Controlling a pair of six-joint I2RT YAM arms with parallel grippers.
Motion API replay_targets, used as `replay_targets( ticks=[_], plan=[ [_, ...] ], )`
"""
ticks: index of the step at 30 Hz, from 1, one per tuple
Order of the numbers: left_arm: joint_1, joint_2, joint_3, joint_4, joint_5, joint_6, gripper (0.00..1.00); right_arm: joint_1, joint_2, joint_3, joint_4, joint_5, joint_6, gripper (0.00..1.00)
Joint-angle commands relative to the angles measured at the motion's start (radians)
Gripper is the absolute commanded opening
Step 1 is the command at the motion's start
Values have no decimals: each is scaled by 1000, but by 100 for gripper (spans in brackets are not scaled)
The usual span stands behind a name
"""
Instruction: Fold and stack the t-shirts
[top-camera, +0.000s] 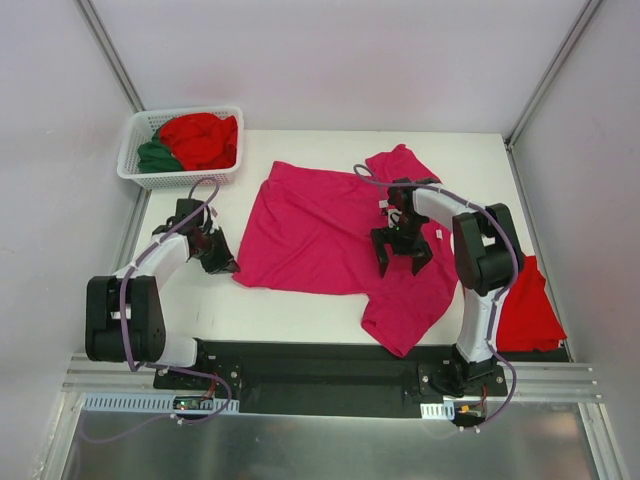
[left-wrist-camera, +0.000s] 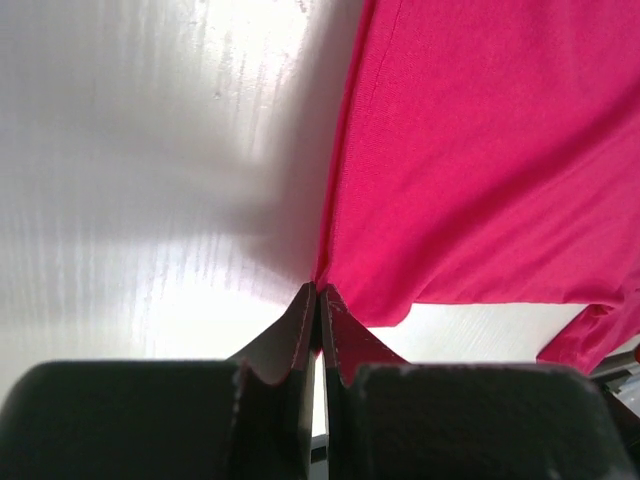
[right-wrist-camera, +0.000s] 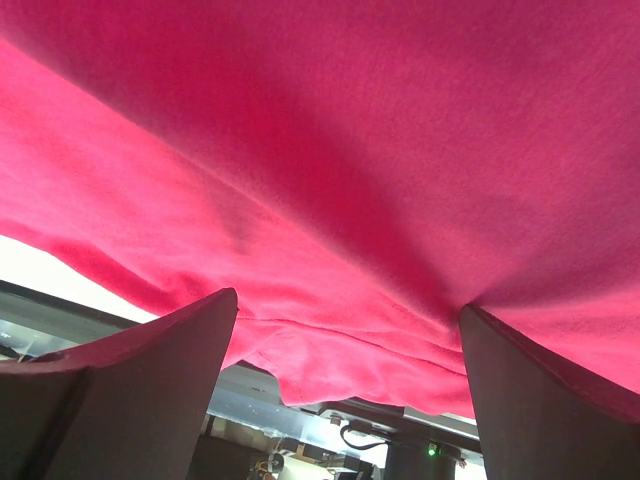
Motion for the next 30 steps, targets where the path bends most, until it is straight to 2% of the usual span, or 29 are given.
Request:
replay_targets(
  ticks=[1,17,24,25,26,27,30],
  plan=[
    [2,-31,29,-85,-79,30,0,7,18,36,-41,3,-13,96],
    [31,-74,66,-179,-244,101,0,8,38,42,-46,-9,-13,96],
    [31,-81,61,-188,-241,108,2,7,44,53,-50,-8,-13,96],
    [33,-81,63,-190,-240,116,14,7,41,53,-50,-5,-13,96],
    [31,-84,64,-196,-241,116,29,7,43,55,-50,-5,-12,96],
    [33,-85,69,-201,-244,118,99,7,41,56,-49,-3,-10,96],
    [33,-93,92,-214,-258,122,99,7,38,59,-50,3,-7,96]
  ],
)
